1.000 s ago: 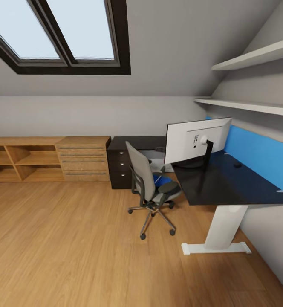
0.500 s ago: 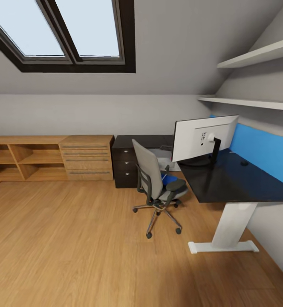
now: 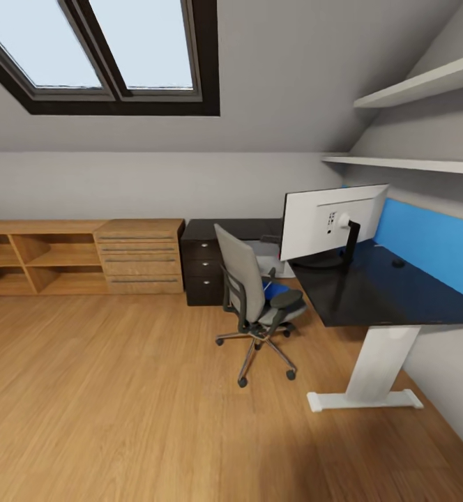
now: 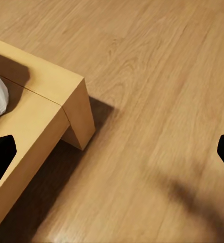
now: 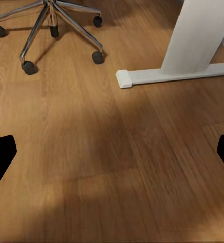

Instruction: In the bedroom, organize the workspace by keeping the computer under the desk, ensuring the monitor is on the desk, placing the keyboard on the desk next to the monitor, placing the mouse on the desk next to the keyboard, moving the folder from the swivel chair onto the desk next to the mouse, stacking the notebook on top of the folder with the pen on top of the notebook, and positioning the swivel chair next to the desk.

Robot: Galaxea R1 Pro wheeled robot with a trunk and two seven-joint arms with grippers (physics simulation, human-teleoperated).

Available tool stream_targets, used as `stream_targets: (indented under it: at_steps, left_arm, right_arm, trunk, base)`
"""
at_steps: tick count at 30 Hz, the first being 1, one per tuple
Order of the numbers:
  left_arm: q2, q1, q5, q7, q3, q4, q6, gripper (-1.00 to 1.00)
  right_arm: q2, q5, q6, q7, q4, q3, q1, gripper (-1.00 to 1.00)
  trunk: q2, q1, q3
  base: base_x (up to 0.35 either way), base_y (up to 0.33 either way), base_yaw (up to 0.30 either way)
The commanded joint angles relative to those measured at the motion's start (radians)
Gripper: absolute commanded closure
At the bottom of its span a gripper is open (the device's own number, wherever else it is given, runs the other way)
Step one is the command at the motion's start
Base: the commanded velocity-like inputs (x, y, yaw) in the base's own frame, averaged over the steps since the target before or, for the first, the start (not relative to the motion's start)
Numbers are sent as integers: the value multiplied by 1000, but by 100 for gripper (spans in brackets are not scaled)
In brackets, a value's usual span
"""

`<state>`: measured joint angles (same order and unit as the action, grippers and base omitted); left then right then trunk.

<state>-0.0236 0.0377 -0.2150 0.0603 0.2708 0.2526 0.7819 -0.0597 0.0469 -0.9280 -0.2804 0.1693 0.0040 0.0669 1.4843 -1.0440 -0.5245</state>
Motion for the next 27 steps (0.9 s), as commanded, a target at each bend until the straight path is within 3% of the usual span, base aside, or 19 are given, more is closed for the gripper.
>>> stream_targets:
  at_steps: [1,6,14,15,16,22,27]
  left_arm:
    - [0,1,-3,6,-6,2,1,-100]
    - [3,1,-5,6,-6,2,-23,-100]
    - [5,1,-4,2,-5,10,-220,-100]
    - [4,1,-4,1,-5,10,-227,-100]
    - [4,1,-3,1,-6,15,-243,-100]
    - [1,1,-4,6,-6,62,-233,-100]
    - [3,1,-4,6,-8,-29,-227,-100]
  right_arm:
    - [0,5,-2,-7,-1,1,1,-100]
    - [-1,5,-2,-6,-1,1,1,-100]
    - [-3,4,-1,7,-1,2,1,-100]
    - [-2,4,0,15,-1,2,1,-100]
    - [0,3,16,64,-2,0,1,-100]
    - [1,2,43,140,-1,-3,1,-100]
    - [10,1,58,151,-2,-7,1,-100]
  trunk:
    - [8,-4,-4]
    - [43,-23,-19]
    - [99,-54,-44]
    - [106,-58,-47]
    - [113,-61,-50]
    - [155,-84,-69]
    - [190,-104,-85]
  base:
    - [0,0,-147]
    - [0,0,-59]
    - [0,0,-6]
    - [0,0,-1]
    - [0,0,0]
    - [0,0,0]
    - [0,0,0]
